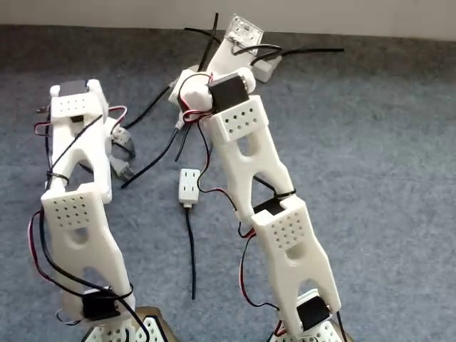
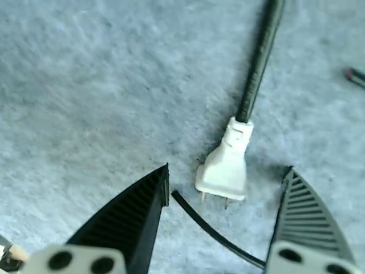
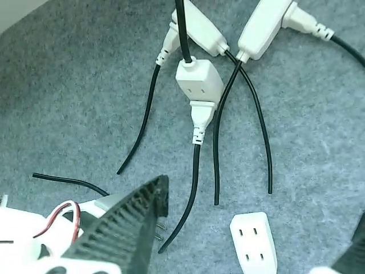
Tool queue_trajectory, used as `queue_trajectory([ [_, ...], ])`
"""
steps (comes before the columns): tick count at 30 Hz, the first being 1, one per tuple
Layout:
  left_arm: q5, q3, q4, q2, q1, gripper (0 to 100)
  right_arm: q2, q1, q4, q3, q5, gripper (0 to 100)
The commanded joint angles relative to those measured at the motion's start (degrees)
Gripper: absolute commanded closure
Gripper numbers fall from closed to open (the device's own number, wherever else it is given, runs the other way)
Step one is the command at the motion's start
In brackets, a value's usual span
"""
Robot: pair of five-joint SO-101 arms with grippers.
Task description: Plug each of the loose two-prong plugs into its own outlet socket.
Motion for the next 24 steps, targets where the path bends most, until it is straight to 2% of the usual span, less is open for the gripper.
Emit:
queue_trajectory([
  [1, -5.5, -0.2, 0.4, -1.4, 1.6, 69, -1.5, -0.8, 0.4, -2.5, 0.0, 53.4],
  [8, -6.0, -0.1, 0.4, -1.0, 1.5, 70, -1.5, -1.6, 0.4, -2.5, 0.0, 53.4],
  [18, -6.4, 0.1, 0.4, -0.9, -0.6, 99, -1.5, -1.6, 0.4, -2.5, 0.0, 53.4],
  [24, -6.4, 0.1, 0.4, -0.9, -0.4, 99, -1.5, -1.6, 0.4, -2.5, 0.0, 53.4],
])
